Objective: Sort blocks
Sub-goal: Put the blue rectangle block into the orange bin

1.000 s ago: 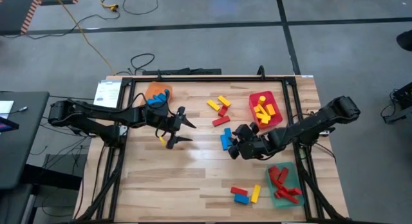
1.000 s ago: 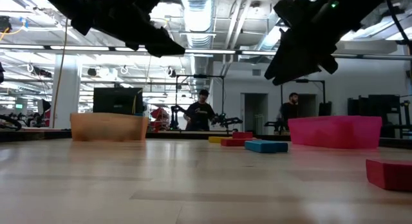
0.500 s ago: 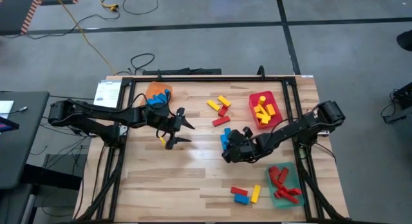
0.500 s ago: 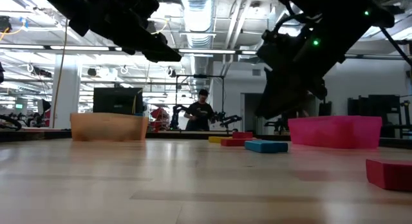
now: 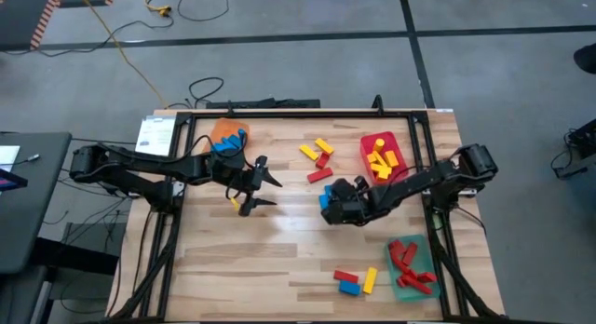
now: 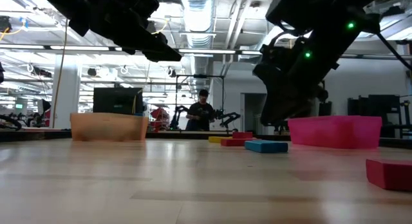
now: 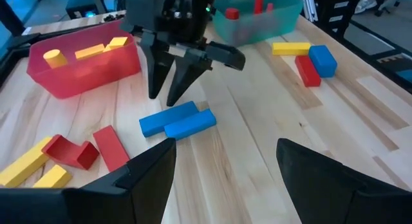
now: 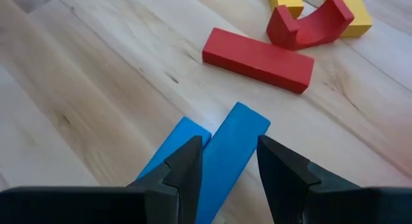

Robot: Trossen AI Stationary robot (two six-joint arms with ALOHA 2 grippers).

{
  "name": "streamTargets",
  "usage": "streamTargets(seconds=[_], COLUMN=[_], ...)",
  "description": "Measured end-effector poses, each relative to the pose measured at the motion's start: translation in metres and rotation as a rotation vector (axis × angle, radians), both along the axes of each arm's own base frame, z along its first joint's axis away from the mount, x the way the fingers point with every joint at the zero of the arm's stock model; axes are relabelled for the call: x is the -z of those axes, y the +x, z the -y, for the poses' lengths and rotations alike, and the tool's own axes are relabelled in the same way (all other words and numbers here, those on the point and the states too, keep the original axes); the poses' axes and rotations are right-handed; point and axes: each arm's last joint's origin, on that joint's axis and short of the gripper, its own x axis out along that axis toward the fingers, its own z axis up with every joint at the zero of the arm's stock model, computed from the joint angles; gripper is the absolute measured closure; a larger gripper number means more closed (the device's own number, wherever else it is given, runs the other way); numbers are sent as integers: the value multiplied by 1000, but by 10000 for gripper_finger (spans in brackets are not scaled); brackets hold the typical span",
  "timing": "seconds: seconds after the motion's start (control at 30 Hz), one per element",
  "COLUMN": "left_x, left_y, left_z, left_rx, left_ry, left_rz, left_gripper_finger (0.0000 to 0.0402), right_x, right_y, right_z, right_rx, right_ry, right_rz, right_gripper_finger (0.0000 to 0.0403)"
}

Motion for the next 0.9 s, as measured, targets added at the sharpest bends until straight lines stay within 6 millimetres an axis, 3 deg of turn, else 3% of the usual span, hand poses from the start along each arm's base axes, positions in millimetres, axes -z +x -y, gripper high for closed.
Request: streamTargets(seconds=[0.27,0.37,0.63,0.8,0.9], left_x=[-17,-33,-98,-137,-149], left_y=[6,5,-7,-25,-31], left_z=[1,4,12,14,14], left_rx=[21,103,354,377,370], left_ry=[26,15,-3,33,45], left_rz=[188,299,522,650,632], left_gripper_finger=[137,137,137,137,137], right_x=[-9,-31,-112,-156,-172], right_y=[-2,-4,-19,-30,-35], right_z=[-5,-13,-25,-25,-24], right_rx=[-27,-98,-295,-370,-393], right_ry=[18,2,-94,-177,-218], right_rz=[29,77,279,413,446], right_gripper_finger=[239,239,239,239,239])
